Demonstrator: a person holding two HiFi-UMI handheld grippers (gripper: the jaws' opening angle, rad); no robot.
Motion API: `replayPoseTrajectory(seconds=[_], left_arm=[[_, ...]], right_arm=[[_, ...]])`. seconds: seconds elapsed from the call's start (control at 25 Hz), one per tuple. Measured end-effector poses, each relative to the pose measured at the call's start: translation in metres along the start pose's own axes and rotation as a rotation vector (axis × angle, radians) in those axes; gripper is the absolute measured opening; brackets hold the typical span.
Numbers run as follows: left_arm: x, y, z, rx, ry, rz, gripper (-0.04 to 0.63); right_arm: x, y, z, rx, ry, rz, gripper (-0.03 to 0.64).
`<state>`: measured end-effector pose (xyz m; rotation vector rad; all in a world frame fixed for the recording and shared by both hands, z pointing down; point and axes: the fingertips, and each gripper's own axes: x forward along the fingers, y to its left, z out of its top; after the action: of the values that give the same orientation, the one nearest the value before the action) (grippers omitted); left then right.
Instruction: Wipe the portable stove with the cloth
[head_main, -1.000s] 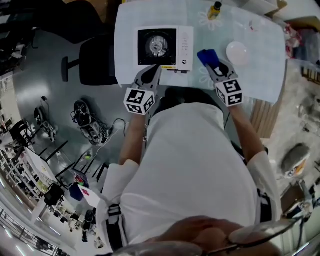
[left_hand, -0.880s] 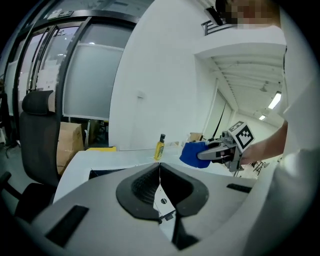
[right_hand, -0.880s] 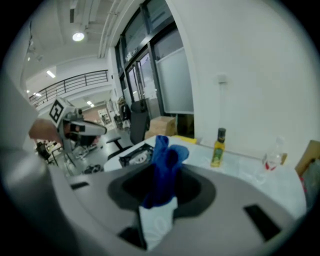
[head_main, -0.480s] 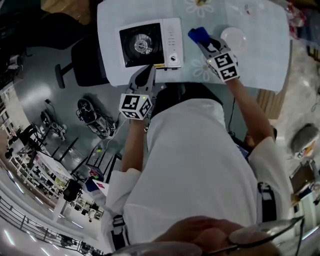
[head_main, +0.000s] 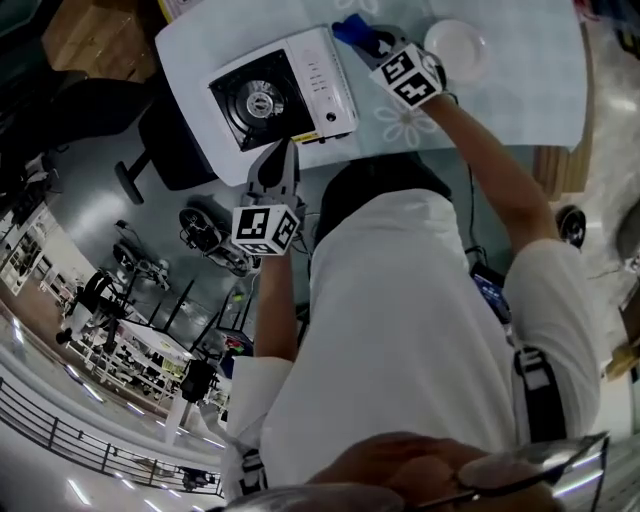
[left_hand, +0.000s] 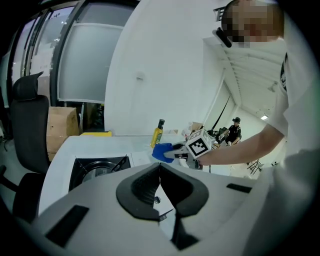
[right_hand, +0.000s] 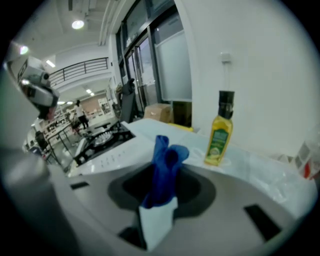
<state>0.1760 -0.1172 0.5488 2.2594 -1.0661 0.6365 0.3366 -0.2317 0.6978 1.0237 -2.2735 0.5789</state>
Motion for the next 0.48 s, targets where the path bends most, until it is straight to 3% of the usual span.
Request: replayPoseTrajectory(seconds=[0.48], left_arm=[[-0.019, 0.011, -0.005, -0.005, 0.005, 0.052, 0.032]], right_arm=[[0.056, 0.003, -0.008, -0.089, 0.068, 0.026, 0.13]])
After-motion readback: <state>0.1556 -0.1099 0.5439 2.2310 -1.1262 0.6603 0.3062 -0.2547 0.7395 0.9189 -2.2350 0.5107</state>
